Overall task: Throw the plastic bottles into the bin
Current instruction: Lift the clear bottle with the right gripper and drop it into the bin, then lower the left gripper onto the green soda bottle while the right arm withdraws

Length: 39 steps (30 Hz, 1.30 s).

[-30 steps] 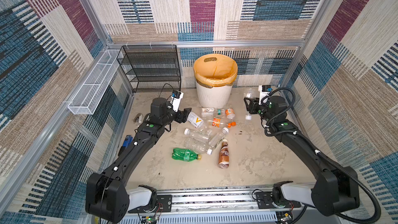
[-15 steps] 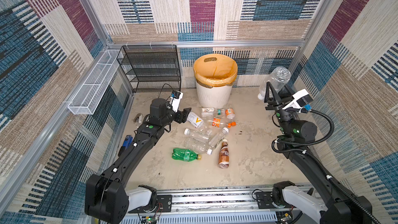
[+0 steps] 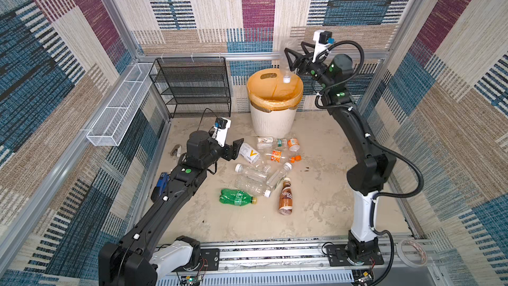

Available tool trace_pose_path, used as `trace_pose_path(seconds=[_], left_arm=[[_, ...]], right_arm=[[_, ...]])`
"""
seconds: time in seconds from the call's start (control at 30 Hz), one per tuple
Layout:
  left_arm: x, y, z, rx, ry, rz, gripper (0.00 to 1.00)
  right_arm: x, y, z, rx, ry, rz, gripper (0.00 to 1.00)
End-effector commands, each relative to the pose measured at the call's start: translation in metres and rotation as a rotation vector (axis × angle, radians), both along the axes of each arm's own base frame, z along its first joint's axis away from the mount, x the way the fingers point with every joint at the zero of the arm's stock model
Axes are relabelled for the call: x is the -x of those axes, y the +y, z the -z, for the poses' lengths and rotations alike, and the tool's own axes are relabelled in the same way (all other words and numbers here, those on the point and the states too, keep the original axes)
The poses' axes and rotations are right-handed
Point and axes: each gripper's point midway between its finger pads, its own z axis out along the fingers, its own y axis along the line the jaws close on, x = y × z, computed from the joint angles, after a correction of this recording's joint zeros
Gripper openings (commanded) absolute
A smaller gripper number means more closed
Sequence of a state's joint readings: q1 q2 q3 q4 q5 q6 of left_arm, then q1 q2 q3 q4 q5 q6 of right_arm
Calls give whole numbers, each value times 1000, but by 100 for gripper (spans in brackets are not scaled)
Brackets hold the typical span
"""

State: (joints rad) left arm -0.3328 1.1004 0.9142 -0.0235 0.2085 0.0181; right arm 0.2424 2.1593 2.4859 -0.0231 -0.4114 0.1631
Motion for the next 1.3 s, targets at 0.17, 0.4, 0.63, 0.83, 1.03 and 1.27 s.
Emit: trace_pose_path(seconds=[0.17, 0.4, 0.63, 0.83, 1.03, 1.27], left_arm=[[32, 4, 14, -105, 88, 61, 83], [76, -16, 56, -257, 292, 343, 83], [113, -32, 105, -467, 412, 502, 83], [133, -29, 147, -650, 460, 577, 85], [130, -17, 183, -817, 469, 590, 88], [128, -12, 209, -918, 523, 612, 87]], right_arm=[[24, -24, -22, 54, 98, 50, 99], [29, -40, -11, 148, 143, 143, 99], [52, -84, 40, 203, 223, 216, 98], [112, -136, 90, 77, 245, 278, 98], [137, -143, 179, 27, 368, 275, 97], [144, -144, 211, 18, 410, 278, 97]])
